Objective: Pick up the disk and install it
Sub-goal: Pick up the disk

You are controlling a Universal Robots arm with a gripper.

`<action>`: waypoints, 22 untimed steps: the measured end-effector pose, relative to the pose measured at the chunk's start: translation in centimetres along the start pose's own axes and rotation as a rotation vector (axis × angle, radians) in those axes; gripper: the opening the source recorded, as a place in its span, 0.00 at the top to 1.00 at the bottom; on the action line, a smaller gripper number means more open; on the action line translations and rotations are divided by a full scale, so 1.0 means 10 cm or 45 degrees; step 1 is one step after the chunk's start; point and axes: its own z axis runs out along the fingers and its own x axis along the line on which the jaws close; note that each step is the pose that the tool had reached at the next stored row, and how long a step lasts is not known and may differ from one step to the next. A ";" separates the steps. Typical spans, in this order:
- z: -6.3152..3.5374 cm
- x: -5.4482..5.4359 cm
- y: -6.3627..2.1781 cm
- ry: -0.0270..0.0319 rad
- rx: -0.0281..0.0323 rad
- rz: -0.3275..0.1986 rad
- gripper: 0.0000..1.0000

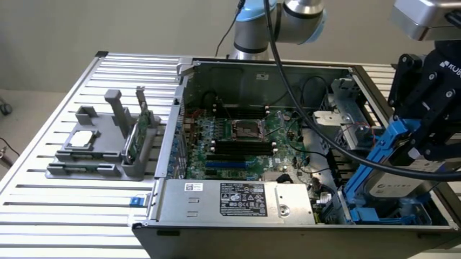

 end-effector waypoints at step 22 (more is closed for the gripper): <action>0.139 -0.03 -0.002 0.0071 0.0001 0.000 0.67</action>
